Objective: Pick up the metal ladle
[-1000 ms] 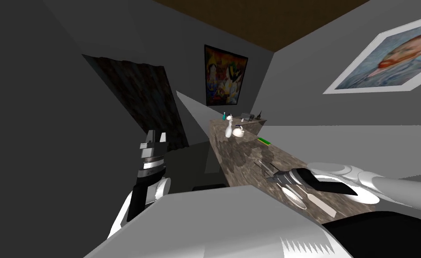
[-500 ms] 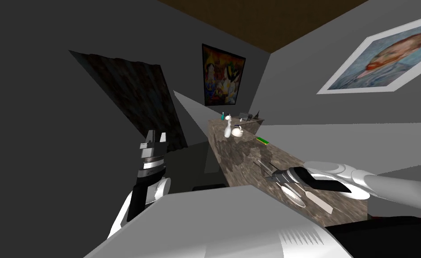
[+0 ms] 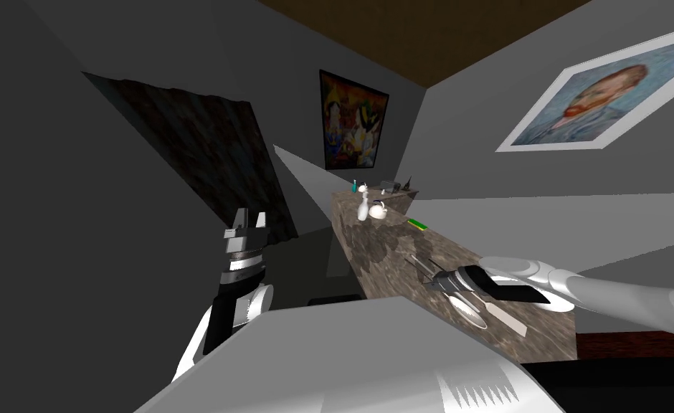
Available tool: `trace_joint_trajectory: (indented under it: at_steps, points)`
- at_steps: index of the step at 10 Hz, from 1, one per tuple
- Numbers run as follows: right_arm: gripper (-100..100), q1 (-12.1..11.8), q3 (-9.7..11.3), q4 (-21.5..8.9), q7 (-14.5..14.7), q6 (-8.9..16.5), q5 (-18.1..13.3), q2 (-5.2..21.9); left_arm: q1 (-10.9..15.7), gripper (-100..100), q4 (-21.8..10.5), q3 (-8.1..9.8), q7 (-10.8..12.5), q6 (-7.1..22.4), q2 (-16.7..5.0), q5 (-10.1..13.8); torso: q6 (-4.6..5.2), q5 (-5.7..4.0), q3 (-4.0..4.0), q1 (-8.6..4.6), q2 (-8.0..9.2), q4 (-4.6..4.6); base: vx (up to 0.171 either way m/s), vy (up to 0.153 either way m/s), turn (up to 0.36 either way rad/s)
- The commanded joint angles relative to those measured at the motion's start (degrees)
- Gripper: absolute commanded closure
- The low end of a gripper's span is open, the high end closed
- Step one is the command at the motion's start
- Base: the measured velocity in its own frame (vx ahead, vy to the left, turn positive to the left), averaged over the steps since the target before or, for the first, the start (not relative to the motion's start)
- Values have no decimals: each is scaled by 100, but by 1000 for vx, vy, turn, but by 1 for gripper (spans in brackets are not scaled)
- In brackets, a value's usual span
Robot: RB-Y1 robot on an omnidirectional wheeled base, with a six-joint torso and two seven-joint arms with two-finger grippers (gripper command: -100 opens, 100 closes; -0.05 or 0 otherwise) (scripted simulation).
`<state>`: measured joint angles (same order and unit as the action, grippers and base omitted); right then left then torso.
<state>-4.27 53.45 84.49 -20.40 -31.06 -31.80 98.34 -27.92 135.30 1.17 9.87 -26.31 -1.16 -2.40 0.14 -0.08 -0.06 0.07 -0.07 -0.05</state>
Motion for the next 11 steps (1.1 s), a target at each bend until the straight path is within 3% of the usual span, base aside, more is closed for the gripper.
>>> trace_joint_trajectory:
  at_steps: [1,3,4,8,9,10,11]
  points:
    - [-100,286,197,-36,-81,-41,-112,-39,0,0,0,0,0,0,0,0,0,0,0,0,0,0,23,15,-62]
    - [-100,293,178,-50,-70,-49,-108,-45,1,0,0,0,0,0,0,0,-1,-3,3,-8,7,1,3,5,-1]
    - [100,304,182,-51,-78,-50,-113,-48,0,0,0,0,0,0,0,0,0,-4,5,-11,10,1,0,0,0]
    - [100,297,187,-55,-90,-50,-108,-43,1,0,0,0,0,0,0,0,-7,-12,9,-21,15,5,0,0,0]
    - [0,298,187,-54,-89,-52,-108,-43,1,0,0,0,0,0,0,0,-7,-13,8,-24,13,4,0,0,0]
    - [100,11,-85,60,-19,26,37,42,1,0,0,0,0,0,0,0,-7,-14,7,-26,12,4,-23,-15,103]
    - [100,-146,-242,156,42,94,186,123,1,0,0,0,0,0,0,0,-11,-13,10,-30,16,6,-42,-26,143]
